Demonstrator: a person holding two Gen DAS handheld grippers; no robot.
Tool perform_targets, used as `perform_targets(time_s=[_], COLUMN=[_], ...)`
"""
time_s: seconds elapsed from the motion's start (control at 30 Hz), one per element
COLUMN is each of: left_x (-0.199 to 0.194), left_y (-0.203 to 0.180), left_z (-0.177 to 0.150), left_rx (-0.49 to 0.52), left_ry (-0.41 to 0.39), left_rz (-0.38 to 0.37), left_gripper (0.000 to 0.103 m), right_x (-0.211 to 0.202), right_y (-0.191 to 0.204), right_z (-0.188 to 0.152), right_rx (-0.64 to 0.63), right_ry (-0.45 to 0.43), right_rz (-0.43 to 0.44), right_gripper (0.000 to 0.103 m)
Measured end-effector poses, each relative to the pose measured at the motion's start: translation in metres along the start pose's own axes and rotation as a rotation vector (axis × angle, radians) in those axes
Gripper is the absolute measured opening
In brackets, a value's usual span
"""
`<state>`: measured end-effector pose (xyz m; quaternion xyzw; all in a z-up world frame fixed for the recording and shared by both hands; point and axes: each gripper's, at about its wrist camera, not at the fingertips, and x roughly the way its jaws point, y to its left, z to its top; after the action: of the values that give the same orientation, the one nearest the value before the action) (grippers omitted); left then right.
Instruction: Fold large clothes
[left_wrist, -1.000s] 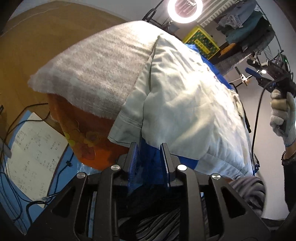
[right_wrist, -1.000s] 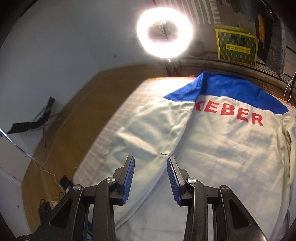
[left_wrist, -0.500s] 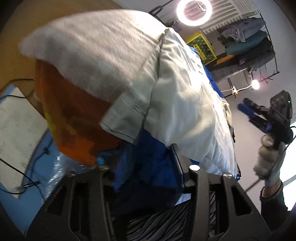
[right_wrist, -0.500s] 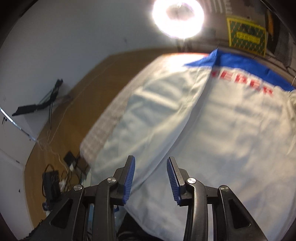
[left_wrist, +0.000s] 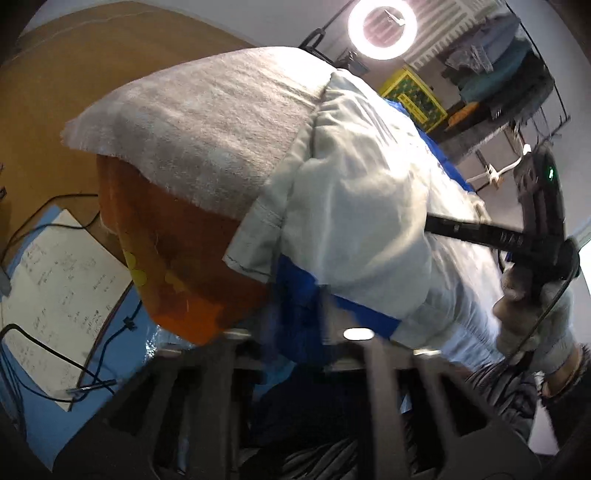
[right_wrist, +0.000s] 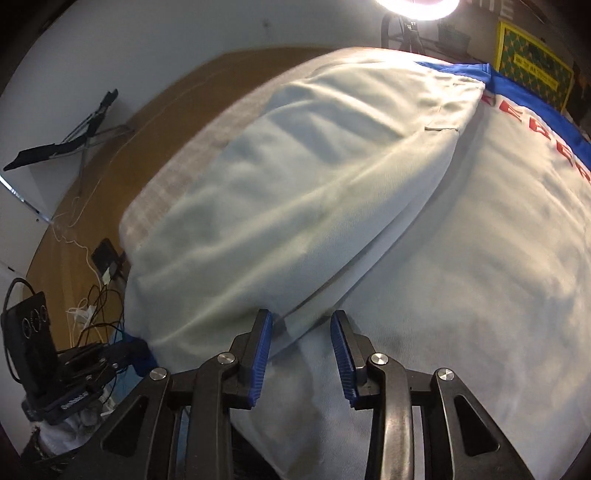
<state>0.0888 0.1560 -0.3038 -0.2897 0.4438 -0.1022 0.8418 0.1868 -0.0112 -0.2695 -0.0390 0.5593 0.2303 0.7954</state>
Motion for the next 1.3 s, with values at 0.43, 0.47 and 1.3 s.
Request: perform_targets(time_s=[0.43,0.47,1.3], left_x=[0.011,0.016,0.028], left_y=[0.070,0.071,0.060], left_z=[0.037,0.038,0.022], left_rx=[-0.249,-0.252,-0.241], left_ry=[-0.099,-0.091,-0.032], left_rz=[-0.251,-0.273,-0.414], left_gripper=[0.073,0.073,0.028], right_x=[-0.018,-0.017,0.000], right_y=[0.006,0.004,0.007], right_z=[-0.005,-0.005,0.001], right_rx=[-0.001,0.005,0.031], right_ry=[-0.021,-0.019,0.010], right_rz=[-0.008,-0.009,-0.006], right_gripper=[0.034,0.034,0.035])
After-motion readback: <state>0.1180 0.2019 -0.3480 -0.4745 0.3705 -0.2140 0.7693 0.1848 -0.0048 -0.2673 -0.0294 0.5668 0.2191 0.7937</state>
